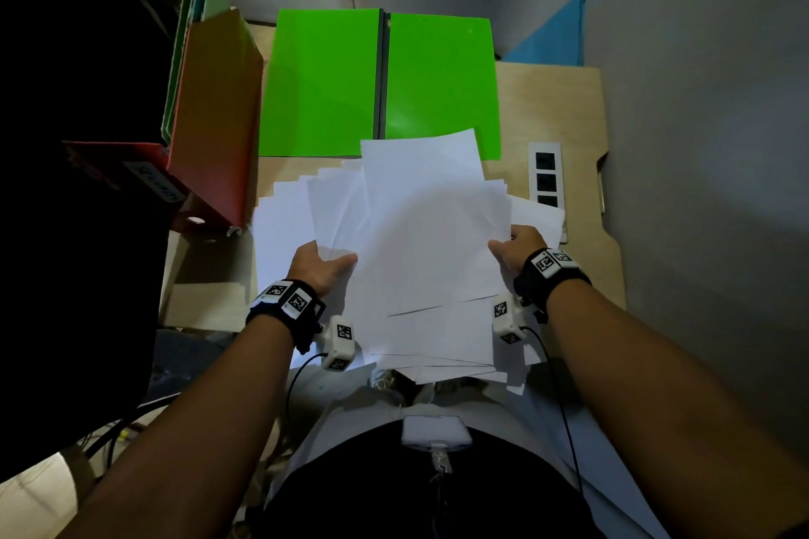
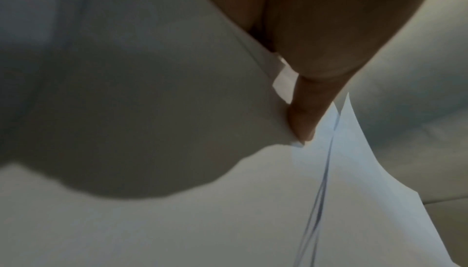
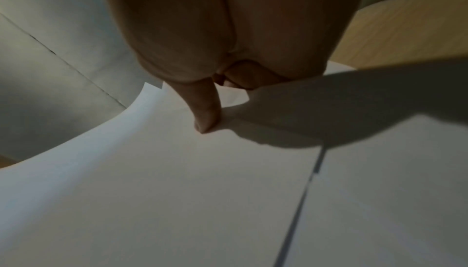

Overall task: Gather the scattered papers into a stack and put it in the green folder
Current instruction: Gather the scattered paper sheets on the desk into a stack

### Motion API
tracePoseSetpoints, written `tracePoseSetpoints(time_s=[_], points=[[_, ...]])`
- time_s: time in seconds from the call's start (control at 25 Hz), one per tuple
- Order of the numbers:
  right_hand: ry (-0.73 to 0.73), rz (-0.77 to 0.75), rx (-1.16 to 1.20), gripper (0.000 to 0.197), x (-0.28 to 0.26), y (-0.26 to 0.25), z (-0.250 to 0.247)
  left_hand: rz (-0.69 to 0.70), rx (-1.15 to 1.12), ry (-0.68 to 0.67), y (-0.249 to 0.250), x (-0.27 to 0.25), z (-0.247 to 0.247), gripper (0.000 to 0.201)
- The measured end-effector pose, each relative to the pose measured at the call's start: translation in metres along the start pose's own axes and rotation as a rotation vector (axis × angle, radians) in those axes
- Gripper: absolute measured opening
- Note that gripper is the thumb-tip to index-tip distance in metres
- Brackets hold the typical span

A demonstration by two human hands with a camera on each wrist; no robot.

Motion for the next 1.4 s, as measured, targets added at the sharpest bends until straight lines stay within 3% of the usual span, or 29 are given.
tracePoseSetpoints(time_s=[0.24,0.36,0.44,0.6,0.76,0.92,0.96,1.04,1.12,1.28,1.4], points=[[0.178,0.017,0.138,0.012,0.002,0.015,-0.047,-0.055,-0.095,0.027,-0.01,0.007,-0.012,0.029],[0.283,0.011,0.277,0.028,0.007,0.018,-0.081,-0.144,-0.173,0.044,-0.032,0.014,-0.012,0.042],[0.305,0.016,0.399,0.023,0.003,0.013,-0.097,-0.167,-0.226,0.049,-0.032,0.011,-0.009,0.039],[0.183,-0.058,0.577,0.02,-0.009,-0.005,-0.086,-0.195,-0.121,0.032,-0.02,0.004,-0.007,0.021],[-0.001,-0.037,0.622,0.024,-0.009,-0.02,-0.038,-0.258,-0.184,0.046,-0.015,0.008,-0.009,0.053],[-0.151,-0.006,0.456,0.025,-0.006,-0.03,0.017,-0.252,-0.382,0.03,-0.002,-0.001,-0.01,0.069],[-0.184,-0.014,0.437,0.028,-0.007,-0.033,0.026,-0.252,-0.392,0.004,0.001,-0.004,-0.01,0.068],[-0.236,-0.034,0.415,0.034,-0.019,-0.045,0.037,-0.254,-0.396,-0.079,-0.002,-0.002,-0.01,0.084],[-0.279,-0.095,0.423,0.035,-0.038,-0.063,0.038,-0.234,-0.359,-0.106,-0.002,-0.001,-0.009,0.075],[-0.373,-0.218,0.471,0.037,-0.076,-0.094,0.026,-0.289,-0.344,0.043,-0.018,0.001,-0.016,0.074],[-0.417,-0.299,0.453,0.036,-0.104,-0.115,0.001,-0.324,-0.274,0.016,-0.026,0.001,-0.017,0.05]])
Point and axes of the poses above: each hand's wrist, its own x-axis towards the middle knuckle, its own z-axis out of the palm, y = z × x, the point moved 2 cm from there along x, towards the middle knuckle, and after that the axes turned 7 degrees about z, right-handed, at the moved point
